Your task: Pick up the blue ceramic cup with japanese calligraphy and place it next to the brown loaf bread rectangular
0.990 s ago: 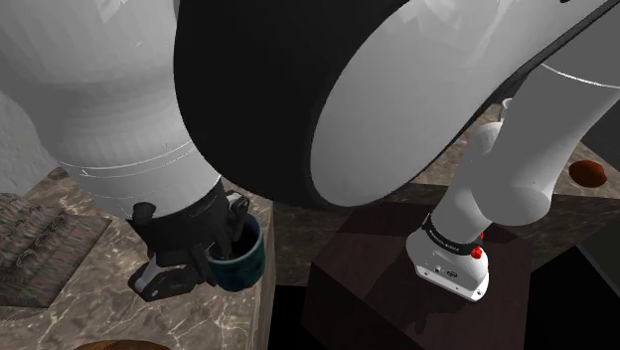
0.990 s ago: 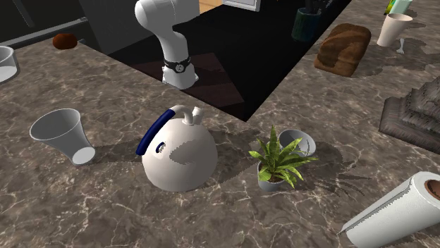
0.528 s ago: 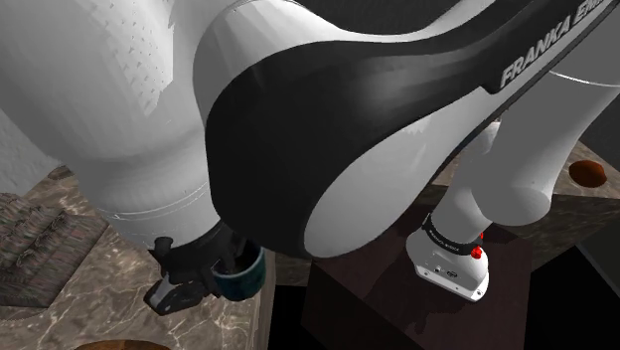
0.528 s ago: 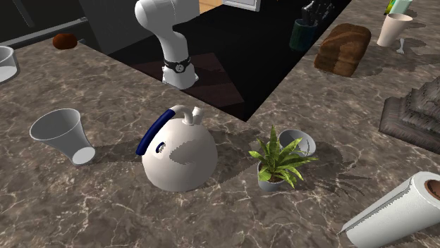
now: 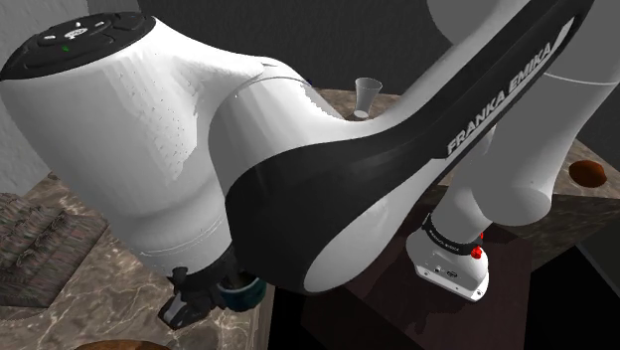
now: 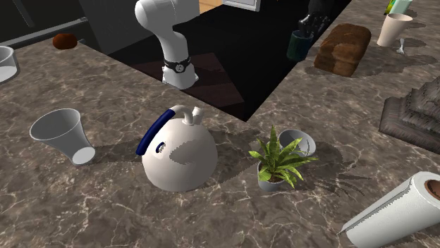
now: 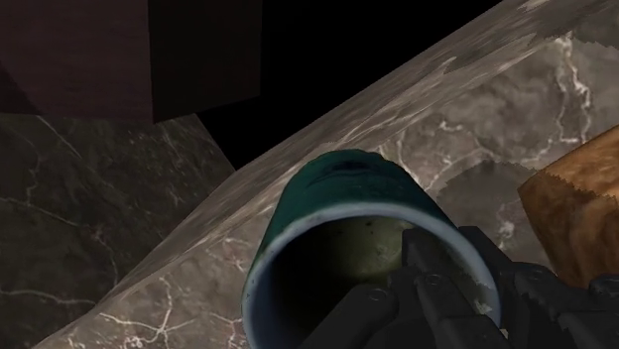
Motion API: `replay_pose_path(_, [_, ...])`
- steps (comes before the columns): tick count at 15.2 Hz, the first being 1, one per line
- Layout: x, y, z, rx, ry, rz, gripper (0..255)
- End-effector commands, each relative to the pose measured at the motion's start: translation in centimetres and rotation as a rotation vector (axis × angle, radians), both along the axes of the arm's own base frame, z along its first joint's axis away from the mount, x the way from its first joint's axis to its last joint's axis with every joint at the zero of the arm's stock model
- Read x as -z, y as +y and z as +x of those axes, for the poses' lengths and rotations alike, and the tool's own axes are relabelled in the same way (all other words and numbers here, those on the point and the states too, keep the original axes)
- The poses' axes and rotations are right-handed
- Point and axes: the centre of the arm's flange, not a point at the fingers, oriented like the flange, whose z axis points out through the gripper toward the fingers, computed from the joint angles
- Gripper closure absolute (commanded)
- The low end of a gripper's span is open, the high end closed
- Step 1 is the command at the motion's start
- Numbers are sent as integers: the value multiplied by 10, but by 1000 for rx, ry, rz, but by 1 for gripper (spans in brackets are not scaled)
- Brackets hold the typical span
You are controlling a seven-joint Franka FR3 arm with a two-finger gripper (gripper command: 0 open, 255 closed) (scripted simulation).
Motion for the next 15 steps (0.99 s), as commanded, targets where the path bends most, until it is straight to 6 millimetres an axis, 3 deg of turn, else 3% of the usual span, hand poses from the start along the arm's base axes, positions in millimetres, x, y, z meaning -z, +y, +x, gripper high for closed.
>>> replay_pose_path(1, [11, -1, 1, 0, -1, 1, 255])
replay_pose_path(9, [52, -1, 1, 0, -1, 1, 255])
replay_pose_path(15, [52, -1, 1, 0, -1, 1, 255])
